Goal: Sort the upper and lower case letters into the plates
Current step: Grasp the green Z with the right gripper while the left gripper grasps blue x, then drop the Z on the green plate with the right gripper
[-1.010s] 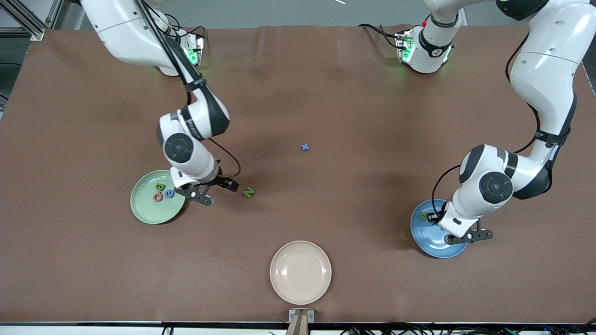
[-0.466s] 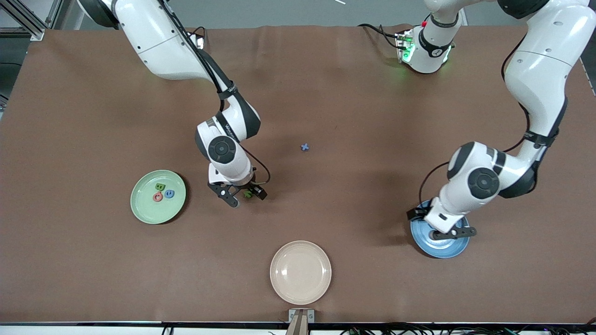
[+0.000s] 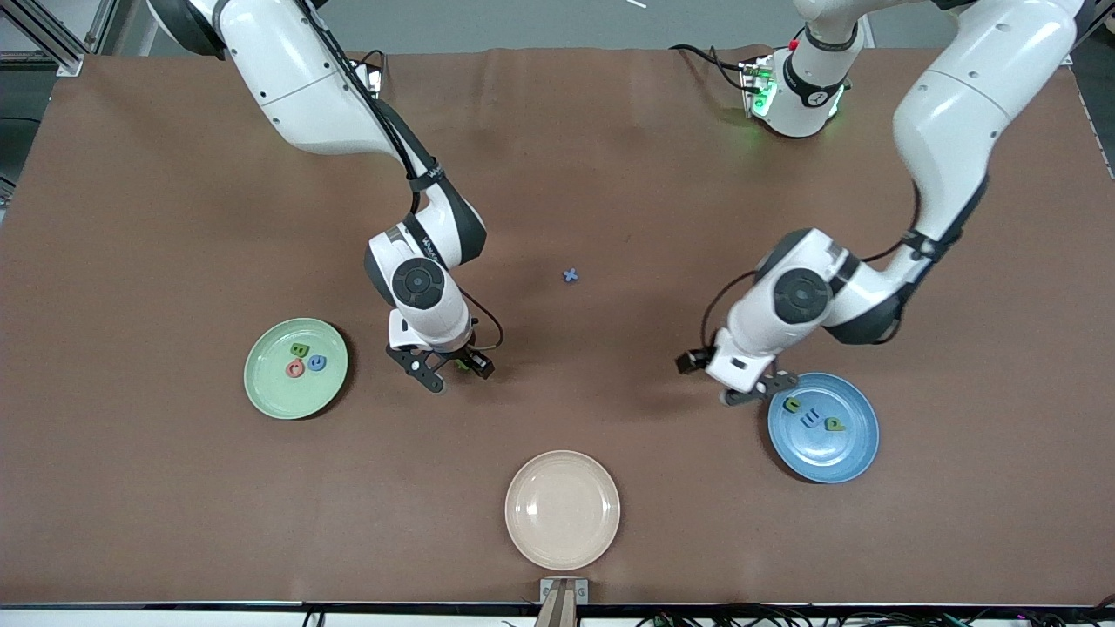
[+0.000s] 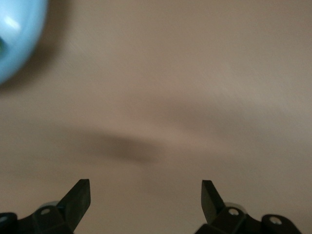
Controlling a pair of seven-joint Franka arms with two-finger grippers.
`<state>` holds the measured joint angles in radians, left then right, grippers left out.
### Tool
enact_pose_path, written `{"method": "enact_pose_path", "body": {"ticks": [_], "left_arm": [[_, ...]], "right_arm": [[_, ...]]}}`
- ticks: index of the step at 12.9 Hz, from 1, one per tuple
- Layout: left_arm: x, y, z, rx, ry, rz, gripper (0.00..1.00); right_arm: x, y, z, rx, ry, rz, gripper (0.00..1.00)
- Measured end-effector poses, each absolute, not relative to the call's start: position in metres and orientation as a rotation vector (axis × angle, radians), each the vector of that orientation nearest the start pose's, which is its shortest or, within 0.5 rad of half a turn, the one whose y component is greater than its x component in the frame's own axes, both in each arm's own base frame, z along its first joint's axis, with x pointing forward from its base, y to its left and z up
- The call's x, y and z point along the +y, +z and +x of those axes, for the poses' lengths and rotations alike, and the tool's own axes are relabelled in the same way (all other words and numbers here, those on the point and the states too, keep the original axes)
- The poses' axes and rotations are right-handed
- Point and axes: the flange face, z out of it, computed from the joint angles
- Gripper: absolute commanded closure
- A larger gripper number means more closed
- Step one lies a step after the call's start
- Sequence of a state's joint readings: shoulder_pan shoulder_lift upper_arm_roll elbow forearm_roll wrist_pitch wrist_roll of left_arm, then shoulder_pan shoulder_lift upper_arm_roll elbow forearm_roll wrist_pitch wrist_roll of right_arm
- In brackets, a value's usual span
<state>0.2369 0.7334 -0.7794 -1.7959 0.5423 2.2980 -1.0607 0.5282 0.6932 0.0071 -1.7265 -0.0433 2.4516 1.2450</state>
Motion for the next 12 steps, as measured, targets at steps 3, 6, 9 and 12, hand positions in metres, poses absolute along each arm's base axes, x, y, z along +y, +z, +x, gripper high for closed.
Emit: {"method": "enact_pose_path", "body": {"ticks": [3, 6, 9, 12], "left_arm": [[-0.370, 0.230, 0.533, -0.504, 0.030, -3.151, 0.07], [-0.424, 0.221, 0.490, -0.571, 0.023, -3.158, 0.10], [-0.454, 0.201, 0.461, -0.625, 0.022, -3.153, 0.14], [-0.472, 0.189, 0.443, -0.663, 0.035, -3.157, 0.18]], "right_arm": [[0.341, 0.180, 0.576, 1.024, -0.063, -2.978, 0.64], [0.342, 0.180, 0.575, 1.021, -0.066, -2.976, 1.00], [0.339, 0.180, 0.577, 1.012, -0.059, -2.989, 1.00], [0.294, 0.198, 0.600, 0.904, -0.019, -3.072, 1.00]]}}
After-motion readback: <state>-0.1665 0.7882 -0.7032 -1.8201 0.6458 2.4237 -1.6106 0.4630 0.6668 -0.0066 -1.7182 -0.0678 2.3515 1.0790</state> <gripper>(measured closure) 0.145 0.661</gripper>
